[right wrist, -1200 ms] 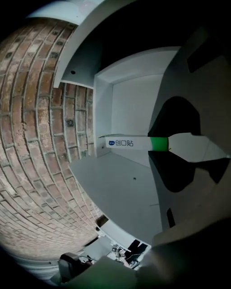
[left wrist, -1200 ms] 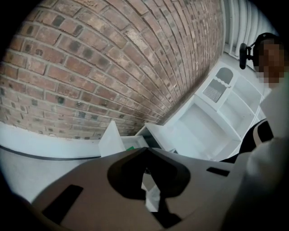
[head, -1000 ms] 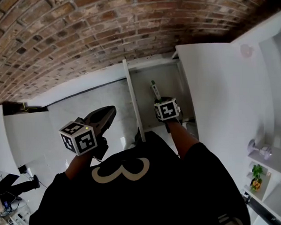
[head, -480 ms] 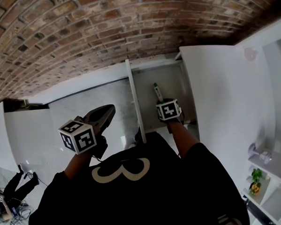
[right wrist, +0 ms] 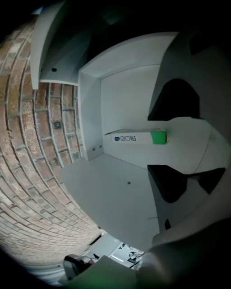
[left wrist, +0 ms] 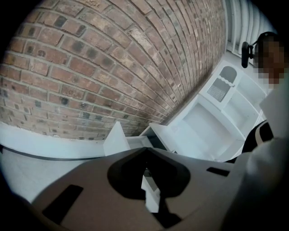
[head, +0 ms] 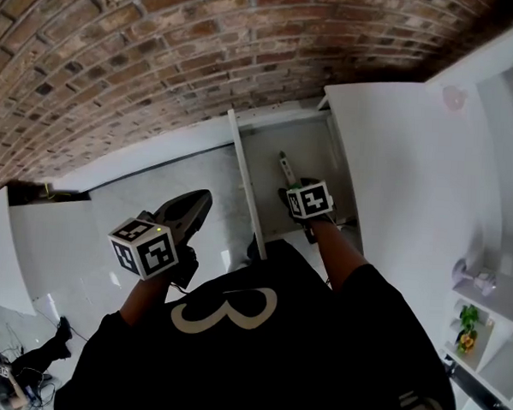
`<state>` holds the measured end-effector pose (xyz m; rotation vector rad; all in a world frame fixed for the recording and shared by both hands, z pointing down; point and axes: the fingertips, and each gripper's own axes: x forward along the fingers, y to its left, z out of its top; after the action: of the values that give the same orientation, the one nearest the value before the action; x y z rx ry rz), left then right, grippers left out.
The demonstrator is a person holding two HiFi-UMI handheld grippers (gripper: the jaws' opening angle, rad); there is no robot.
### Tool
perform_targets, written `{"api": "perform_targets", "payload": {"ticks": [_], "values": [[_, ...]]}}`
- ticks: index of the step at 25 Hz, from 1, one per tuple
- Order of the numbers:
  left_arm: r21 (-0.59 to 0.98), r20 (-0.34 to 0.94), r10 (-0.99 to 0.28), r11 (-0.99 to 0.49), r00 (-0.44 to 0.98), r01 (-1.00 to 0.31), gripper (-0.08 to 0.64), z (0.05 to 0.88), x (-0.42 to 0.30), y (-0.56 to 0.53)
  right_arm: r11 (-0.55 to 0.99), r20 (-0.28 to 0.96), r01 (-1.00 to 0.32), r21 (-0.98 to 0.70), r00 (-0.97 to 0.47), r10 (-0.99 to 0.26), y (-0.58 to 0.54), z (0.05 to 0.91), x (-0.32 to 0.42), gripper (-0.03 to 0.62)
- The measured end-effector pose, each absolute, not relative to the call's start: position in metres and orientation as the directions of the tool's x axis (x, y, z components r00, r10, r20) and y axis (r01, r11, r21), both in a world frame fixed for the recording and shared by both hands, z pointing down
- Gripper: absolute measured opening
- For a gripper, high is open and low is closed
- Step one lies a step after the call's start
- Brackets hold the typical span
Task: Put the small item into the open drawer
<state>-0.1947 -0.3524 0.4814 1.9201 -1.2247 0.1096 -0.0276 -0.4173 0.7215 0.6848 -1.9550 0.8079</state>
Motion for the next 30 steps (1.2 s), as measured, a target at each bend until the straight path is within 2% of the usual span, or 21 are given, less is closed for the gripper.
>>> {"api": "perform_targets", "payload": {"ticks": [4, 7, 10, 13, 17, 24, 30], "values": [[0.603, 0.453, -0.718, -0.190, 0.529, -0.774, 0.002, 0.476, -0.191, -0.351, 0.591, 0.841, -0.748, -0.303, -0.502, -0.204, -0.423, 0.692, -0.020, 0.307], [0.611, 0.438, -0.722, -0.199, 0.536, -0.766, 0.002, 0.473, -0.188, -0.346, 0.582, 0.804, -0.757, -0.297, -0.527, -0.275, -0.426, 0.660, -0.012, 0.275], [0.618, 0.421, -0.723, -0.213, 0.548, -0.757, 0.002, 0.468, -0.184, -0.339, 0.574, 0.737, -0.747, -0.335, -0.588, -0.335, -0.419, 0.623, -0.010, 0.204], [0.628, 0.387, -0.728, -0.242, 0.567, -0.740, 0.002, 0.457, -0.176, -0.332, 0.556, 0.627, -0.712, -0.429, -0.678, -0.384, -0.408, 0.571, -0.014, 0.089], [0.628, 0.334, -0.734, -0.295, 0.592, -0.720, 0.002, 0.437, -0.165, -0.320, 0.550, 0.501, -0.662, -0.509, -0.747, -0.436, -0.387, 0.509, -0.015, 0.009], [0.611, 0.262, -0.732, -0.379, 0.629, -0.695, 0.002, 0.399, -0.151, -0.290, 0.674, 0.357, -0.566, -0.475, -0.823, -0.441, -0.330, 0.434, -0.022, 0.009], [0.590, 0.217, -0.725, -0.436, 0.654, -0.680, 0.002, 0.374, -0.138, -0.267, 0.722, 0.228, -0.482, -0.497, -0.875, -0.427, -0.292, 0.382, -0.025, 0.008]]}}
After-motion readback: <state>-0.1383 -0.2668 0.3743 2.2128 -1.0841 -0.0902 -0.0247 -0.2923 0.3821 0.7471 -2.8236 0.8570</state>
